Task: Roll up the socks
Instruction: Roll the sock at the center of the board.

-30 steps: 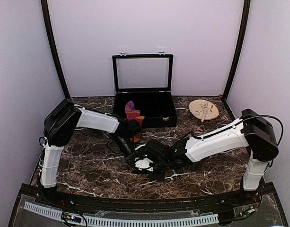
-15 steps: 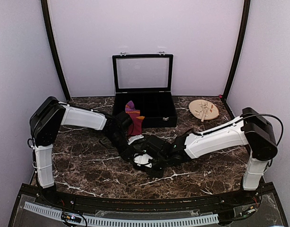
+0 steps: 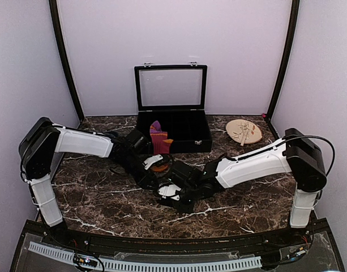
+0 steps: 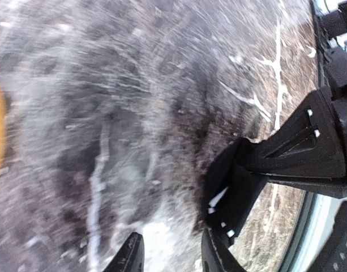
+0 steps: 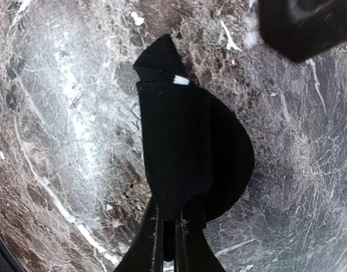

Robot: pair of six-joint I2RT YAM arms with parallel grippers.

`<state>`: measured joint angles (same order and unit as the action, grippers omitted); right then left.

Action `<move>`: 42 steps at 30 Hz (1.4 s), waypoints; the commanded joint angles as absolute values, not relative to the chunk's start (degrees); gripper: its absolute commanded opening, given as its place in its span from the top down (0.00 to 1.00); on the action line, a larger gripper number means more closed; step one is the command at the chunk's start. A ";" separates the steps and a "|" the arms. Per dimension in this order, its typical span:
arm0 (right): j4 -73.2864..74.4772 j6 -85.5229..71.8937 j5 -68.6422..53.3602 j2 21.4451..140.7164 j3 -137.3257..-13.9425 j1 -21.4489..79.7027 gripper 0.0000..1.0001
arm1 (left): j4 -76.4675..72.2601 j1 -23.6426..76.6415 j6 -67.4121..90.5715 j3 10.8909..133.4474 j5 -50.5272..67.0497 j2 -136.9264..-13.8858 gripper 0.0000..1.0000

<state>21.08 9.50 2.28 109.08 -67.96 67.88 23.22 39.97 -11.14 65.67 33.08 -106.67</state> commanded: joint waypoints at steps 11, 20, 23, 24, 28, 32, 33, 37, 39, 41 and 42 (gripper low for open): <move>24.96 7.57 -4.59 111.44 -71.78 65.83 1.00 | 11.52 38.98 -2.88 55.92 10.32 -93.22 0.58; 28.90 6.60 -13.37 113.38 -75.42 61.87 1.00 | 3.02 39.09 -0.06 46.44 -1.16 -78.79 0.58; 30.93 6.67 -16.68 114.81 -77.01 60.53 1.00 | 0.12 39.86 -0.17 43.18 -3.05 -73.46 0.58; 31.60 6.78 -17.67 115.32 -77.59 60.15 1.00 | -0.74 40.55 -0.59 42.21 -3.59 -72.04 0.57; 34.14 7.15 -21.14 117.21 -79.72 58.89 1.00 | -2.15 46.41 -5.06 40.61 -7.09 -70.66 0.57; 36.01 6.83 -25.11 118.97 -81.30 57.34 1.00 | -2.48 51.97 -9.60 40.72 -9.30 -72.42 0.57; 36.53 6.85 -25.99 119.48 -81.71 57.05 1.00 | -2.92 53.01 -10.46 40.44 -9.39 -72.50 0.57; 37.44 6.54 -29.10 121.03 -82.53 55.81 1.00 | -4.31 55.03 -13.44 39.41 -8.82 -71.75 0.56; 37.58 6.29 -31.03 121.48 -82.61 55.11 1.00 | -4.04 56.12 -15.01 39.29 -8.65 -71.63 0.54; 37.64 5.93 -32.84 121.76 -82.75 54.52 1.00 | -3.74 57.61 -16.59 39.14 -7.89 -71.78 0.54; 37.83 5.83 -33.56 122.00 -82.97 54.31 1.00 | -3.59 58.27 -17.52 39.18 -7.79 -72.06 0.53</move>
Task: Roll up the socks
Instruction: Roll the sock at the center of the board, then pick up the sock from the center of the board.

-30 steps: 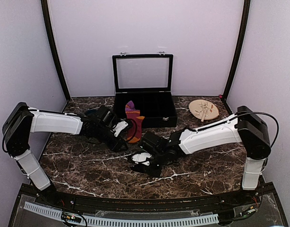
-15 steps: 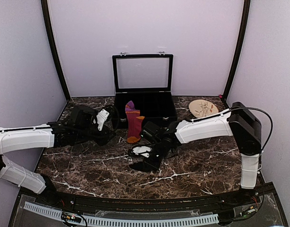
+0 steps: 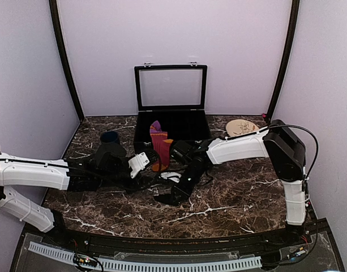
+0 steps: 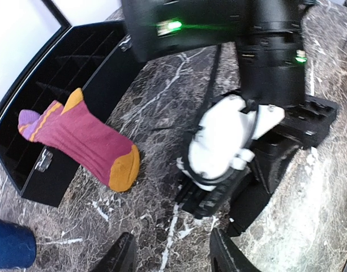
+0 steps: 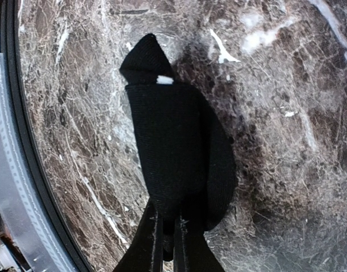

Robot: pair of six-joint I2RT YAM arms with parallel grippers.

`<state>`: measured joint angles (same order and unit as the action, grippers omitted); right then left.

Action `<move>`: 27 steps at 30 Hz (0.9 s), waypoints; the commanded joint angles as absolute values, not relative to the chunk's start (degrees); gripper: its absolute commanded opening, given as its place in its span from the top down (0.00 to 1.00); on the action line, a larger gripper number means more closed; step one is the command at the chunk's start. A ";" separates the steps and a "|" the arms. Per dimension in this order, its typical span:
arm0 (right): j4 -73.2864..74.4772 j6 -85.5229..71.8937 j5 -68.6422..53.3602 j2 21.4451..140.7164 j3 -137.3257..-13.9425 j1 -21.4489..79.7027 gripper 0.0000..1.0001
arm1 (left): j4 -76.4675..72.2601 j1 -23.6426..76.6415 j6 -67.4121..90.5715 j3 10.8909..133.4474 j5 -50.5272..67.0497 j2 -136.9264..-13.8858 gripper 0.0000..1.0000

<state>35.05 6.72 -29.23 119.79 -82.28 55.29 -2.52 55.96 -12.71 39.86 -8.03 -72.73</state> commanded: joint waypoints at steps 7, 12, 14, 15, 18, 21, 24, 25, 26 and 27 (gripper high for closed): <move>38.91 4.66 -36.66 123.47 -84.28 53.28 1.00 | -1.68 62.07 -22.85 41.44 -8.75 -77.25 0.49; 39.61 4.38 -38.11 123.81 -84.78 52.83 1.00 | -1.19 65.00 -27.58 43.15 -10.77 -82.27 0.47; 40.14 4.39 -38.14 124.05 -85.11 52.73 1.00 | -1.28 65.96 -29.15 43.73 -11.92 -84.19 0.46; 40.33 4.47 -38.24 124.14 -85.22 52.66 1.00 | -1.36 66.26 -29.73 44.03 -12.17 -84.93 0.46; 40.86 4.57 -38.63 124.38 -85.49 52.56 1.00 | -2.15 66.74 -31.08 44.33 -11.42 -85.68 0.46; 41.32 4.63 -38.71 124.53 -85.73 52.34 1.00 | -2.17 67.29 -32.78 44.46 -11.31 -86.50 0.45; 41.50 4.70 -39.17 124.54 -85.87 52.13 1.00 | -2.34 67.65 -33.76 44.43 -11.58 -87.38 0.46; 41.65 4.74 -39.34 124.54 -85.93 52.08 1.00 | -2.76 67.72 -33.94 44.32 -11.52 -87.44 0.46; 41.66 4.80 -39.49 124.54 -85.95 52.05 1.00 | -3.26 67.83 -34.13 44.20 -11.51 -87.52 0.46; 41.66 4.74 -39.62 124.54 -85.96 52.03 1.00 | -3.59 67.83 -34.30 44.25 -11.51 -87.78 0.47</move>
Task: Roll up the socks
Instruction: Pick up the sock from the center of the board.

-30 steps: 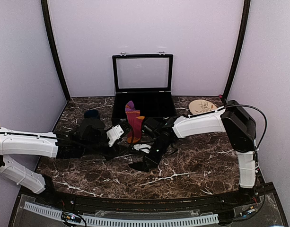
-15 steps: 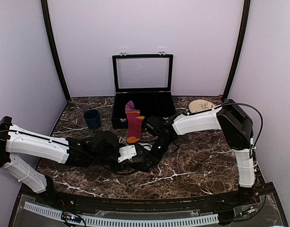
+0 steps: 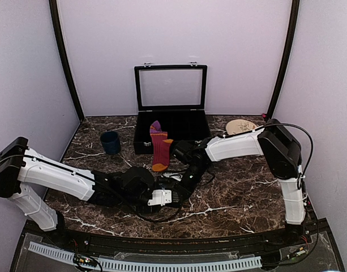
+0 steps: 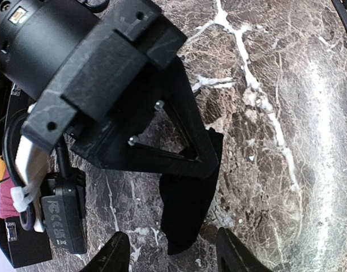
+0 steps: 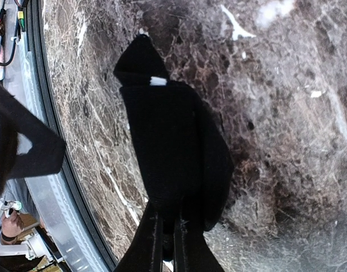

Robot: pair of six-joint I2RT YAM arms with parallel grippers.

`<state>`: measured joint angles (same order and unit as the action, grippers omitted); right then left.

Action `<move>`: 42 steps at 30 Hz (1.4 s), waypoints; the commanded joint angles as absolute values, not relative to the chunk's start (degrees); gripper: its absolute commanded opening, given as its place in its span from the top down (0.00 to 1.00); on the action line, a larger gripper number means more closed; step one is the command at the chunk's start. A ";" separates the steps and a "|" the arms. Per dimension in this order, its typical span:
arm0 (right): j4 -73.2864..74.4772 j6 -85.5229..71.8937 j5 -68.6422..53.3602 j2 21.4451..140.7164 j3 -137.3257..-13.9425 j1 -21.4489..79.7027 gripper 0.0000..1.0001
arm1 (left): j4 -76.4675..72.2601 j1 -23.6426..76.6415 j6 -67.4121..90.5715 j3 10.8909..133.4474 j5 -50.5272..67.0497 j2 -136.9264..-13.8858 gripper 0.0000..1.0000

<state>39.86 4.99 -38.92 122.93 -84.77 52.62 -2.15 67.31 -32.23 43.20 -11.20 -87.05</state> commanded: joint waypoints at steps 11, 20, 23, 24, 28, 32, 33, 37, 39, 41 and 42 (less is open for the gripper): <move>41.73 4.66 -40.30 125.06 -86.40 51.86 1.00 | -3.93 68.54 -35.39 45.03 -10.01 -90.35 0.52; 41.71 4.90 -40.97 125.24 -86.22 51.86 1.00 | -5.07 68.73 -36.03 46.26 -10.55 -94.42 0.52; 41.83 5.00 -41.13 125.37 -86.30 51.86 1.00 | -5.39 68.78 -36.33 46.68 -10.84 -95.65 0.52; 41.88 5.07 -41.18 125.34 -86.31 51.86 1.00 | -5.49 68.80 -36.42 46.78 -11.08 -96.10 0.52; 42.07 5.34 -41.35 125.51 -86.40 51.86 1.00 | -5.72 68.74 -36.52 47.75 -12.71 -98.04 0.51; 42.21 5.62 -41.84 125.77 -86.32 51.86 1.00 | -6.51 68.74 -36.71 48.16 -14.65 -99.23 0.51; 42.19 5.62 -41.88 125.79 -86.31 51.86 1.00 | -6.58 68.73 -36.80 48.22 -14.75 -99.42 0.51; 42.27 5.79 -42.09 125.95 -86.48 51.79 1.00 | -5.98 68.74 -37.03 48.65 -14.41 -100.36 0.53; 42.40 5.88 -42.19 126.04 -86.53 51.77 1.00 | -5.14 68.72 -36.99 48.93 -13.93 -100.99 0.54; 42.36 5.97 -42.35 126.04 -86.49 51.64 1.00 | -4.34 68.72 -37.00 49.02 -13.20 -101.36 0.56; 42.43 6.04 -42.41 126.04 -86.49 51.60 1.00 | -4.00 68.72 -36.86 49.12 -12.80 -101.48 0.58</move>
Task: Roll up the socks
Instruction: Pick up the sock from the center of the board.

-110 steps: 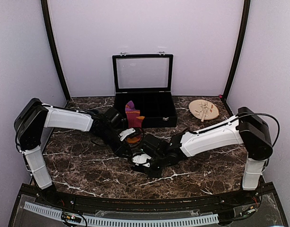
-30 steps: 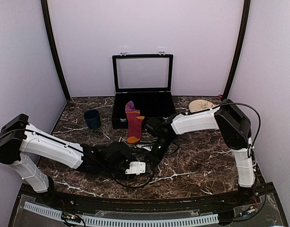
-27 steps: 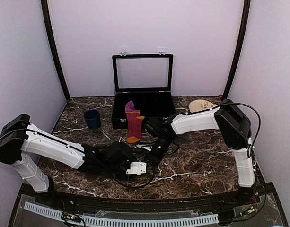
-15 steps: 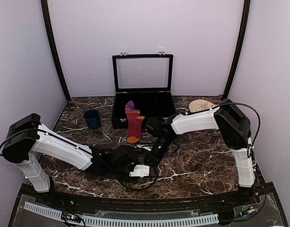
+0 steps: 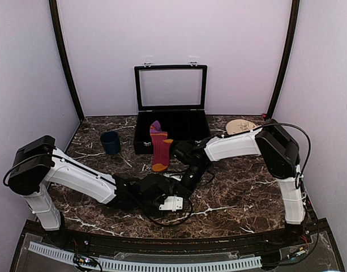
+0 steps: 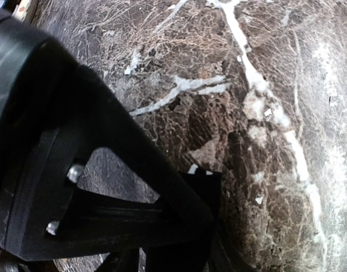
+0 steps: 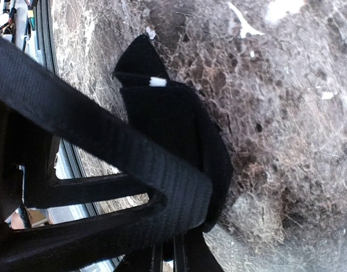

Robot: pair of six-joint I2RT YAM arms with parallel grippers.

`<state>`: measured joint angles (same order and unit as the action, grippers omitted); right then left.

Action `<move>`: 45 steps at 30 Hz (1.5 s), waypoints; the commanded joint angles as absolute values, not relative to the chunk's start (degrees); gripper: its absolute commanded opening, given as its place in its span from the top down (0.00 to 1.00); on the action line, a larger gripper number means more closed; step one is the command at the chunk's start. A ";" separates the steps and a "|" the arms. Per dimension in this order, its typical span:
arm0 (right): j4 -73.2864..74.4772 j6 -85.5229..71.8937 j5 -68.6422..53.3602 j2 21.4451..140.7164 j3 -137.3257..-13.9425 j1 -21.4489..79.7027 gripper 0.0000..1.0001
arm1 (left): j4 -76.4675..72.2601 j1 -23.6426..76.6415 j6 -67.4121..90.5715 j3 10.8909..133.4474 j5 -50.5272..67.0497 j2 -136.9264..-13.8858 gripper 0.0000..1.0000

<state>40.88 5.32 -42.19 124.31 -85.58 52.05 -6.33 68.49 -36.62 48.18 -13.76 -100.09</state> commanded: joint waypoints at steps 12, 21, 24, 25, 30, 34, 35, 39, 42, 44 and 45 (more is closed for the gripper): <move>42.52 6.41 -43.19 125.96 -86.22 51.17 1.00 | -0.10 68.70 -34.90 49.98 -10.78 -104.35 0.62; 42.27 6.47 -43.76 125.86 -85.41 50.93 1.00 | 3.92 67.83 -32.13 52.41 -7.01 -107.99 0.70; 41.68 6.25 -44.11 125.77 -84.80 50.74 1.00 | 4.32 67.51 -31.91 52.47 -6.34 -108.10 0.75; 41.53 6.24 -44.20 125.82 -84.62 50.72 1.00 | 4.24 67.39 -31.86 52.32 -6.20 -108.11 0.77; 41.34 6.24 -44.47 125.79 -84.38 50.23 0.99 | 4.56 67.16 -31.82 52.47 -5.03 -108.56 0.81; 41.24 6.15 -44.35 125.43 -83.84 49.94 0.89 | 5.04 66.84 -31.64 52.97 -4.27 -109.23 0.83; 41.04 6.09 -44.36 125.28 -83.58 49.88 0.85 | 5.01 66.74 -31.60 53.06 -4.26 -109.29 0.84; 40.24 5.65 -44.21 124.77 -82.76 49.75 0.77 | 5.80 65.81 -31.39 53.83 -2.99 -109.79 0.85; 39.69 5.25 -43.83 124.43 -82.09 49.60 0.73 | 6.75 65.48 -31.27 54.75 -1.99 -110.27 0.86; 39.13 4.90 -43.69 124.01 -81.27 49.49 0.70 | 7.17 65.24 -31.29 54.97 -1.69 -110.47 0.87; 38.86 4.72 -43.63 123.79 -80.91 49.36 0.69 | 7.34 65.09 -31.29 55.06 -1.61 -110.48 0.88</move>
